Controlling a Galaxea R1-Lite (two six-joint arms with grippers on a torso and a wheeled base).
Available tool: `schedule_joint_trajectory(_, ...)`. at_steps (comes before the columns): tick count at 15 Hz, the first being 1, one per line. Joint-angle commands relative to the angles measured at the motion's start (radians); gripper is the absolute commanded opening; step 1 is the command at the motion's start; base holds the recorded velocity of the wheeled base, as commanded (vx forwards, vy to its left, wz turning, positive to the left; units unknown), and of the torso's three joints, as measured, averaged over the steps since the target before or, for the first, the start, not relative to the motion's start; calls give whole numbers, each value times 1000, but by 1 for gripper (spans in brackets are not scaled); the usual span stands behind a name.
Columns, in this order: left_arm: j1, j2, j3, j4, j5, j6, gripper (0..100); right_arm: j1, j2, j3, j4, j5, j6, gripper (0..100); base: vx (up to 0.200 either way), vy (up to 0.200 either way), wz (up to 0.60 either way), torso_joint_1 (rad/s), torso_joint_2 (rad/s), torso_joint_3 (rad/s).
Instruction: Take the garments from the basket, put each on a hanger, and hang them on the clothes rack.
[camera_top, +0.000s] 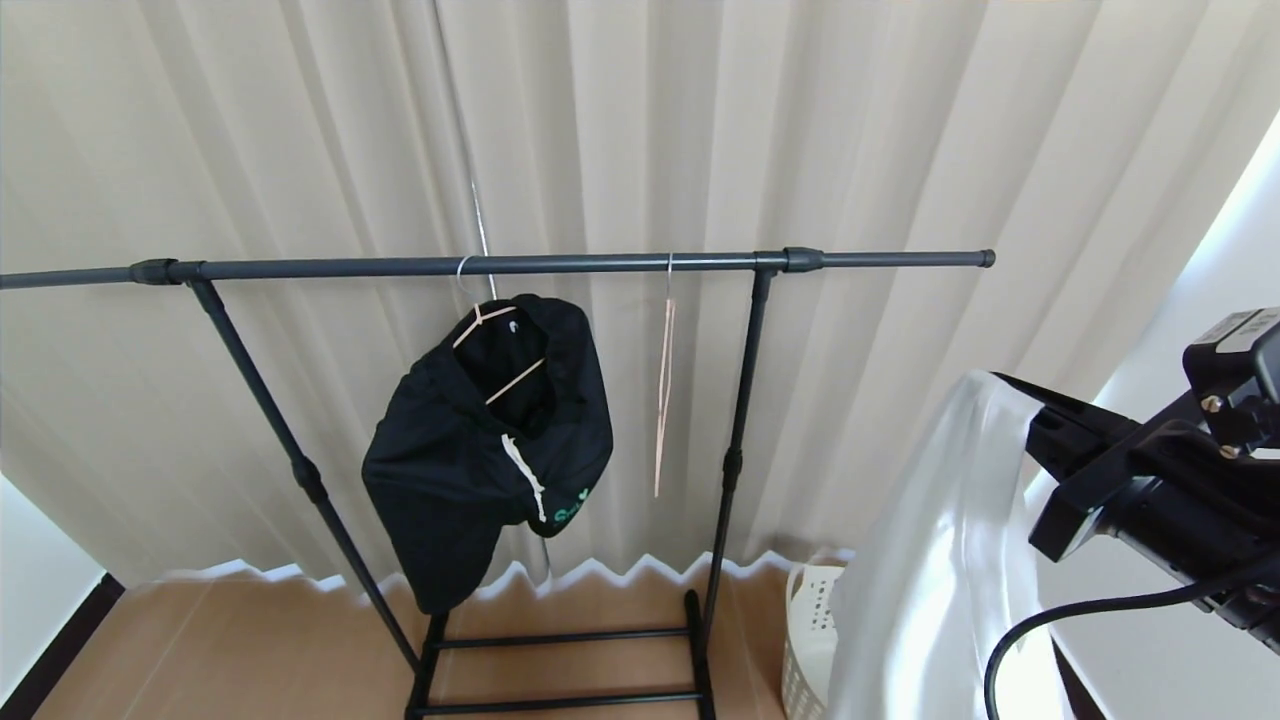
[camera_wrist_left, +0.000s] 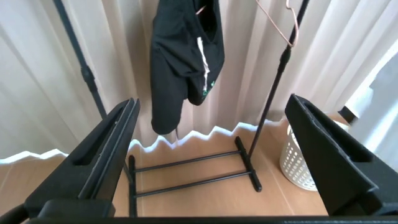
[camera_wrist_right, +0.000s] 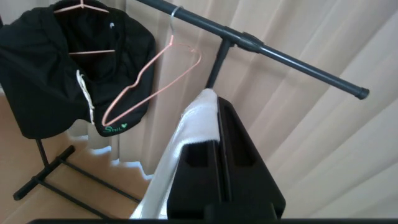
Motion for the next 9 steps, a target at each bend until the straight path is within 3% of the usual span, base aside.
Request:
schedule_joint_trajectory(1, 1, 1, 0, 0, 1, -3, 100, 0, 1, 0, 0, -1, 0, 0, 0, 0, 0, 0, 0, 0)
schedule_joint_trajectory(5, -1, 3, 1, 3, -4, 27, 100, 0, 1, 16, 2, -4, -37, 0, 0, 0, 0, 0, 0, 0)
schedule_joint_trajectory(6, 2, 1, 0, 5, -1, 86, 100, 1, 4, 10, 5, -12, -46, 0, 0, 0, 0, 0, 0, 0)
schedule_joint_trajectory(8, 8, 69, -72, 9, -4, 281, 100, 18, 44, -43, 16, -13, -46, 0, 0, 0, 0, 0, 0, 0)
schedule_joint_trajectory(9, 10, 224, -167, 6, -11, 284, 100, 24, 99, -106, 16, -13, -40, 0, 0, 0, 0, 0, 0, 0)
